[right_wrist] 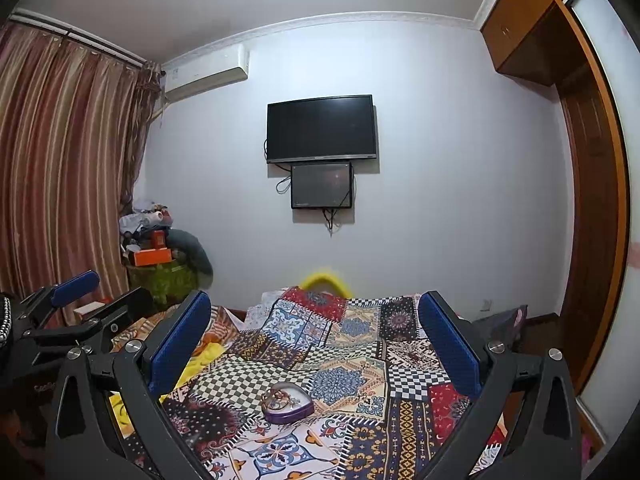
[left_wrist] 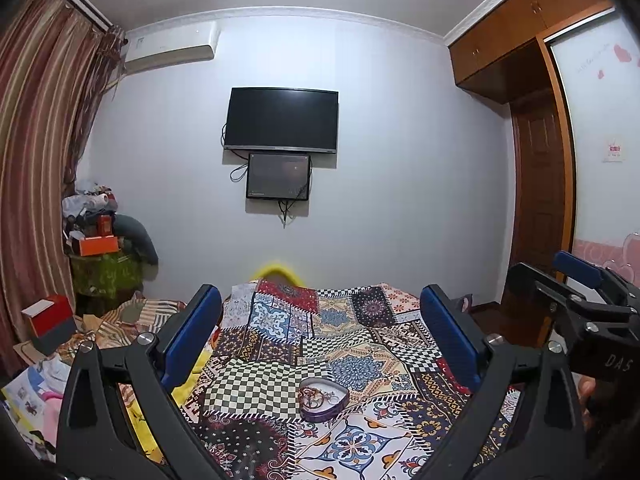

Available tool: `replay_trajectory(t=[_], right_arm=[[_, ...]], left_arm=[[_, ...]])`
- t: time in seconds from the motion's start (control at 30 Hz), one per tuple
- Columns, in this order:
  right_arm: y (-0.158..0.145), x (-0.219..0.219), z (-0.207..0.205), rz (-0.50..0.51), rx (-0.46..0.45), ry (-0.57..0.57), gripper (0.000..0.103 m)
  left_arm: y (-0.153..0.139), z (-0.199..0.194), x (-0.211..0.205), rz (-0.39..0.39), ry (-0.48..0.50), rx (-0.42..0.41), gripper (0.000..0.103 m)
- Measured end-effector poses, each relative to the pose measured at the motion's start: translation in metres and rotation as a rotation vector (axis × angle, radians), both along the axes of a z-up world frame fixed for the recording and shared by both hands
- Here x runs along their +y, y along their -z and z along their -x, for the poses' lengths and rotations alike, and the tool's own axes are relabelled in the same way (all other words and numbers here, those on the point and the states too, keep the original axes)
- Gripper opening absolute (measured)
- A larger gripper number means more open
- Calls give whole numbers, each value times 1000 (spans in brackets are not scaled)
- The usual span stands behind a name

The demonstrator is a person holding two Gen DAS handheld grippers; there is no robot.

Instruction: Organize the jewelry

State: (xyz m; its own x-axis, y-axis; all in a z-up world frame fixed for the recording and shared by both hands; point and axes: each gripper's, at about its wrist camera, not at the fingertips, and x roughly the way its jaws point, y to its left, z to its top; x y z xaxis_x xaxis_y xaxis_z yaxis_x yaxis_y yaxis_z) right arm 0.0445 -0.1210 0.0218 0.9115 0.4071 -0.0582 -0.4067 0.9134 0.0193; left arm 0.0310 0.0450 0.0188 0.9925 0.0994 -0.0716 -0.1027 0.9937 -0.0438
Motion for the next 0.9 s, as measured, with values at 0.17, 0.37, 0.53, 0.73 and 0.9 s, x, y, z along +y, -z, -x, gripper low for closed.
replay_trajectory(t=[0.17, 0.37, 0.53, 0.73, 0.9], right_arm=[[1, 0, 3, 6, 5, -4, 103], [3, 2, 5, 20, 13, -9, 103], [2, 0, 5, 21, 16, -12, 103], [0, -3, 6, 11, 18, -10, 103], [-1, -3, 6, 9, 23, -8, 103]], left_arm=[[3, -1, 3, 15, -1, 9, 100], [7, 0, 5, 19, -4, 19, 100], [6, -3, 5, 22, 3, 28, 100], [6, -5, 7, 30, 10, 38, 100], [7, -8, 7, 33, 14, 47, 100]])
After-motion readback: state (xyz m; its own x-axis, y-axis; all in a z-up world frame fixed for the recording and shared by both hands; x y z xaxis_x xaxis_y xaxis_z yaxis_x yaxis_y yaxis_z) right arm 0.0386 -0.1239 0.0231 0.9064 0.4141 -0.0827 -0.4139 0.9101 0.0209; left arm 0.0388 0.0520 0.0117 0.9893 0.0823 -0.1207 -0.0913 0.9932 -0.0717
